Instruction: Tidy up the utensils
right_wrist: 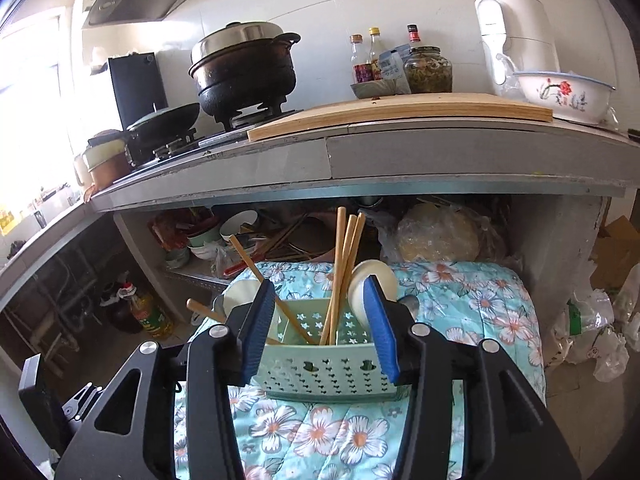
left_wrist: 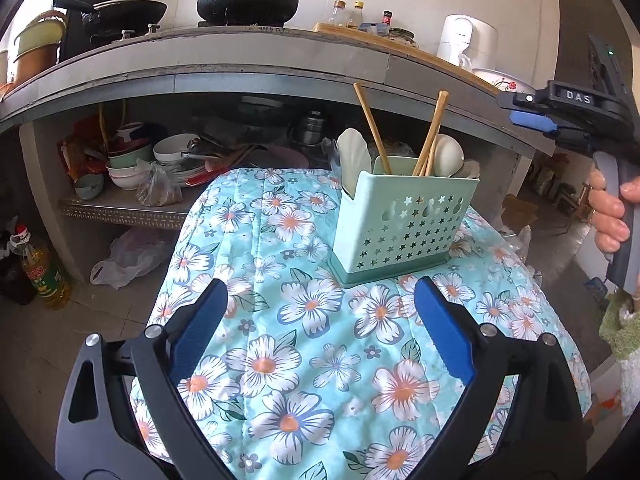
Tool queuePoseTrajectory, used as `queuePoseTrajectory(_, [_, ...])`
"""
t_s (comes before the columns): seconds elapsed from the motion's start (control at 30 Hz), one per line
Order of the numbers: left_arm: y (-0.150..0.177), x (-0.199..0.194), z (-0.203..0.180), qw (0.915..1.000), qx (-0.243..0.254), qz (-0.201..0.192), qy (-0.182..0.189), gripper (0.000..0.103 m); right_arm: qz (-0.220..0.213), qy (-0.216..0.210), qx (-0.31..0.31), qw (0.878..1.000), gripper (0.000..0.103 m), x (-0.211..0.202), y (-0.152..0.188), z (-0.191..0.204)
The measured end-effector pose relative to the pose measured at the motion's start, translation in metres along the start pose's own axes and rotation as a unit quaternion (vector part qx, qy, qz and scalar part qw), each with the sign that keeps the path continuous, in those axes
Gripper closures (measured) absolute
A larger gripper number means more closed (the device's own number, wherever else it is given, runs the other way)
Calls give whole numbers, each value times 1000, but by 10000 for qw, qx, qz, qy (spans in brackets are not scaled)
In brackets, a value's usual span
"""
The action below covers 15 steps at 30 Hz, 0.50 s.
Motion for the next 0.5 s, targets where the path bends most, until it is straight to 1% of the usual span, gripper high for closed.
queuePoseTrajectory(0.07, [-2,-4,-7,10000,57,-21,-77,10,-35,-7,105,9999,52,-17,12,-7])
queuePoseTrajectory(0.13, [-4,-10,-14,9998,96,-80,-130,9,-44,13,182,9998,46,-31,25,-12])
queuePoseTrajectory(0.23, [-8,-19,-24,9996,90,-159,-237,8,23,131,209,9997,37,-49,50,-16])
queuePoseTrajectory(0.27, [-10,-21,-27,9994,68,-157,-301,8,76,170,189,9996,36,-53,60,-16])
queuePoseTrajectory(0.33, [-12,-25,-32,9992,30,-143,-384,8,136,248,176,9994,28,-62,78,-15])
queuePoseTrajectory(0.5, [-14,-32,-45,9981,-6,1,-618,8,273,536,187,9980,18,-77,116,-15])
Point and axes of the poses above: each gripper's, at about its wrist camera, not at the fingertips, and x roughly the way its jaws point, z to its left, y to its underside, the point moved 6 cm from there along x, roughly the way its jaws point, and after that the axes turned 3 degrees about x, right-handed, at the moved point
